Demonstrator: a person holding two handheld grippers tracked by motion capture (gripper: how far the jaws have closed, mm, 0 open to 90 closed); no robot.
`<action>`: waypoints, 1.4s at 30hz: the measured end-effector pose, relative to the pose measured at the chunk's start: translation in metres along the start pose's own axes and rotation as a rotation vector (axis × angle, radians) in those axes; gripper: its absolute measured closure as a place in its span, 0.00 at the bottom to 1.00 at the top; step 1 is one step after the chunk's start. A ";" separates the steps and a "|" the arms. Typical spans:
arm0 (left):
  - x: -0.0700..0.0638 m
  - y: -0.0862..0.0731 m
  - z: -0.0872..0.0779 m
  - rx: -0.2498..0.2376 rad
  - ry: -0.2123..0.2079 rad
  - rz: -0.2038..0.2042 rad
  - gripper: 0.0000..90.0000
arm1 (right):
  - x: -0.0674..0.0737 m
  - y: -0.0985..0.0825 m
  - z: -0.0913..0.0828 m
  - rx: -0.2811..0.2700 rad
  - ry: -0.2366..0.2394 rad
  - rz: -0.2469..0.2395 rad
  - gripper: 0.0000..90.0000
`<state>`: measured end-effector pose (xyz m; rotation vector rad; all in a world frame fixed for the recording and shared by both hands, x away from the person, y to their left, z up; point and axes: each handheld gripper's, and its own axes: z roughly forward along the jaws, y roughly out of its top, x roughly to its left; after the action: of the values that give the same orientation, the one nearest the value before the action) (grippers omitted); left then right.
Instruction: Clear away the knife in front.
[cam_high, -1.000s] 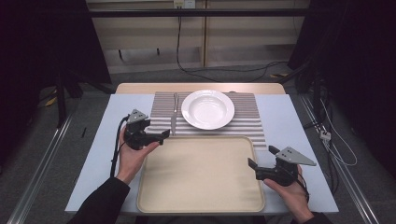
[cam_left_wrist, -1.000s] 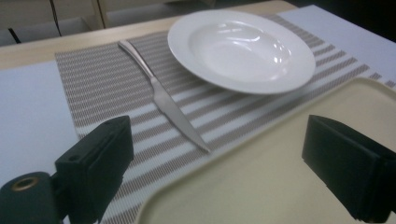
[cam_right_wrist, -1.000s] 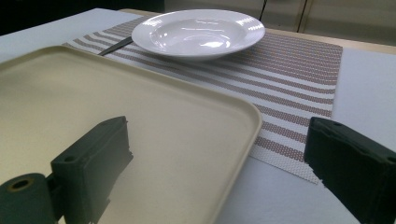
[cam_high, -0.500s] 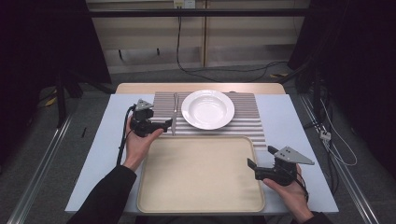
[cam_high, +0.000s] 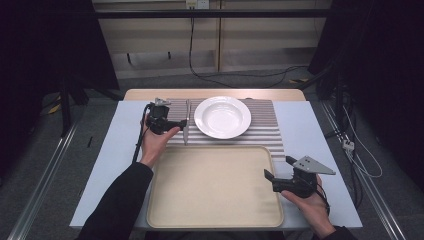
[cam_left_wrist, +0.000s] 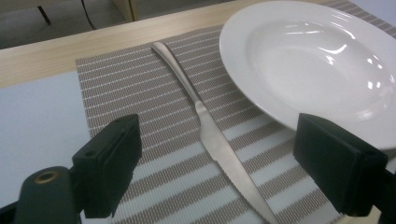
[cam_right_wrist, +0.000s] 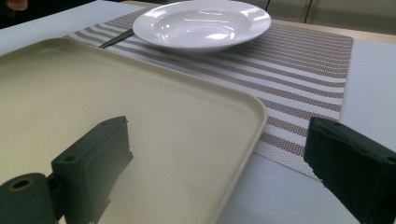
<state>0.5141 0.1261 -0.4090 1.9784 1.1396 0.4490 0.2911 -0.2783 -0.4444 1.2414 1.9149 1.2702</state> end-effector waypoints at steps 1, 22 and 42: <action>0.001 0.002 0.003 0.012 0.007 -0.005 0.19 | 0.000 0.000 0.001 0.002 0.002 0.002 0.08; 0.019 0.029 0.058 0.108 0.046 -0.039 0.45 | -0.001 -0.001 0.001 0.008 0.013 0.001 0.10; 0.014 0.030 0.108 0.211 0.070 -0.029 0.69 | 0.001 -0.002 0.002 0.020 0.030 -0.008 0.10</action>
<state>0.6065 0.0803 -0.4543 2.1380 1.3032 0.3988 0.2916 -0.2773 -0.4467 1.2299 1.9569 1.2753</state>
